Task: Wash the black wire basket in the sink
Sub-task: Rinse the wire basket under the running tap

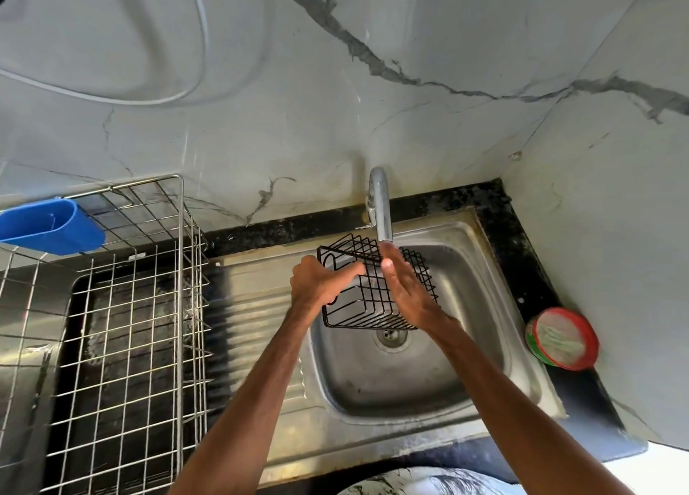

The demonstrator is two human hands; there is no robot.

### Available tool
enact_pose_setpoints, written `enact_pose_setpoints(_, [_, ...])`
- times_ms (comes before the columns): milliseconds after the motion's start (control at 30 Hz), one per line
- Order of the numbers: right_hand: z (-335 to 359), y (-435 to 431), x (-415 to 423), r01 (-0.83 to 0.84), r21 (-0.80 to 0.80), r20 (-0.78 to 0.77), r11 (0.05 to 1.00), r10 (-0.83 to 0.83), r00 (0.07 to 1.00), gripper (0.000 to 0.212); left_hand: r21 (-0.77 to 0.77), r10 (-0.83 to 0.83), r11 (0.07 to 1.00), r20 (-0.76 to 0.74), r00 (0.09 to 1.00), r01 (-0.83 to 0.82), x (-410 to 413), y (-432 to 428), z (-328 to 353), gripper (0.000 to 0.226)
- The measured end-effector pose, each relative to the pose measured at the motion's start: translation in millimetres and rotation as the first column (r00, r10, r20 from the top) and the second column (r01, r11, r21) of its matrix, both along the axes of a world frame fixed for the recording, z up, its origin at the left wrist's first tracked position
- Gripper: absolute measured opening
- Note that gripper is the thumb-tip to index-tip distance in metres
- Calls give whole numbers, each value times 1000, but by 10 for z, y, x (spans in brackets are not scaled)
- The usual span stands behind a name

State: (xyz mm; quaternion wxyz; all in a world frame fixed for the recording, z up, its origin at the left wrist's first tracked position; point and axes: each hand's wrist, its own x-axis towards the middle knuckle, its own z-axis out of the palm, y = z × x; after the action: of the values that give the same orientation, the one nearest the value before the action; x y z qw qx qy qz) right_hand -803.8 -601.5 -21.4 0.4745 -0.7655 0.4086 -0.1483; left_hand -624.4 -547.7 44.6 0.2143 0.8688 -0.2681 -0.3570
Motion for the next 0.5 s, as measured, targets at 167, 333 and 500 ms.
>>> enact_pose_setpoints(167, [-63, -142, -141, 78, 58, -247, 995, -62, 967, 70, -45, 12, 999, -6, 1000, -12, 90, 68, -34, 57])
enact_pose_setpoints(333, [278, 144, 278, -145, -217, -78, 965, 131, 988, 70, -64, 16, 998, -65, 998, -21, 146, 20, -95, 54])
enact_pose_setpoints(500, [196, 57, 266, -142, -252, -104, 957, 119, 987, 62, -86, 69, 993, -150, 986, -83, 247, 83, -89, 63])
